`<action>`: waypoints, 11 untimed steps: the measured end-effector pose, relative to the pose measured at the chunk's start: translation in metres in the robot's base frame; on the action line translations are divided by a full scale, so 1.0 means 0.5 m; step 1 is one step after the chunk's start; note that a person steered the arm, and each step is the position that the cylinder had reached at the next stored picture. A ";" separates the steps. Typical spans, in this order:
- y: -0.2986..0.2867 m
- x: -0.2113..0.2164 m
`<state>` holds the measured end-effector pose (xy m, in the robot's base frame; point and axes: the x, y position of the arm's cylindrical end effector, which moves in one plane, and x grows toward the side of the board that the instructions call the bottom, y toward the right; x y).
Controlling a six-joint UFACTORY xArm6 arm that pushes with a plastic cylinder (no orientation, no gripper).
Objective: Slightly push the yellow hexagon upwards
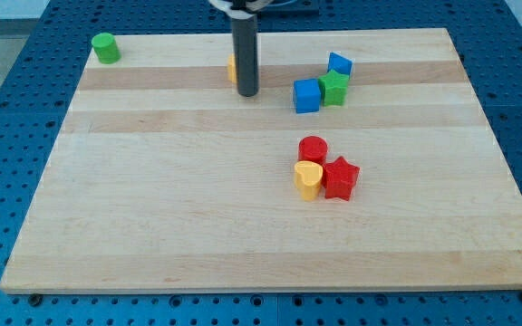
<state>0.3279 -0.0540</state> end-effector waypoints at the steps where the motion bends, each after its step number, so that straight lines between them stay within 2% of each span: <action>1: -0.034 -0.059; 2: -0.018 -0.102; 4: -0.020 -0.005; 5: 0.061 -0.019; 6: 0.091 -0.077; 7: 0.091 -0.100; 9: 0.007 -0.041; 11: -0.002 -0.131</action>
